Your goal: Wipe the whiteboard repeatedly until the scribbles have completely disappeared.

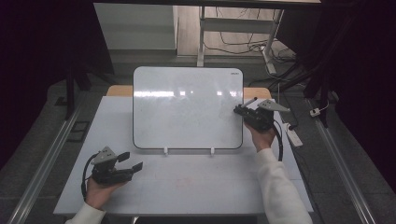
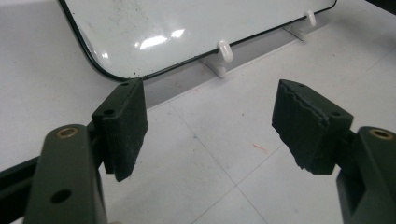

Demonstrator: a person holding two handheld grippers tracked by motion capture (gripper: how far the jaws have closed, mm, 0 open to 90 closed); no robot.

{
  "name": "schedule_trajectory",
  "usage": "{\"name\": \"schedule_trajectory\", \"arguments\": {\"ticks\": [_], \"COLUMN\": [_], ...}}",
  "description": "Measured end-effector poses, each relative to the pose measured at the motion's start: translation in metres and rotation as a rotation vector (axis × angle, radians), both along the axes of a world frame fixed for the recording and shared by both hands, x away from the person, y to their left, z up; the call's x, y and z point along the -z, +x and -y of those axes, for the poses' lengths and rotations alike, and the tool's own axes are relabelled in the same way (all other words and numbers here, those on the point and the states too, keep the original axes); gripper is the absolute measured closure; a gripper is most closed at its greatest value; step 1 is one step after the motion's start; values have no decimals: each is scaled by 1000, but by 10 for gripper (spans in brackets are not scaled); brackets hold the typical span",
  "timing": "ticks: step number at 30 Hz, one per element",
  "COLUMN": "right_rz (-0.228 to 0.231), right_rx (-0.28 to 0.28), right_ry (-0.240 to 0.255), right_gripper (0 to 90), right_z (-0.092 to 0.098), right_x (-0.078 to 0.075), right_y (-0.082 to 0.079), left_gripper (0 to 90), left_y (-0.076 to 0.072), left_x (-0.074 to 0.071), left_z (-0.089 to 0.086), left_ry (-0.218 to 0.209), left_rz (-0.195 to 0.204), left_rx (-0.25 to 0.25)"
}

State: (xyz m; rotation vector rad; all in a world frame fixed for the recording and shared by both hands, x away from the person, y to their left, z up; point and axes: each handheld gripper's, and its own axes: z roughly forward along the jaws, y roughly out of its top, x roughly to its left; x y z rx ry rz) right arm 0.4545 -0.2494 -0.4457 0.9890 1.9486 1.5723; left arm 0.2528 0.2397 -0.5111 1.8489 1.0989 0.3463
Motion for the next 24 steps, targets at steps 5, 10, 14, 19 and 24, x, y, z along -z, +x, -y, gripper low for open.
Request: {"name": "schedule_trajectory", "arguments": {"ticks": [5,10,14,19,24], "right_rz": [-16,-8,-7,-49,-47], "right_rx": [-91,-73,-18,-149,-116], "right_ry": [-25,-46,-14,-92,-48], "right_gripper": [784,784,784,784,784], "right_z": [-23,-25,-21,-38,-21], "right_x": [9,5,-1,15,5], "right_y": [-6,-4,1,-16,-30], "left_gripper": [279,279,279,279,279], "left_y": [1,0,0,1,1], "left_x": [1,0,0,0,-1], "left_z": [-2,0,-2,-1,0], "left_ry": [-2,1,-2,-1,-1], "left_rz": [-4,1,4,2,7], "left_rx": [-3,2,0,1,7]}}
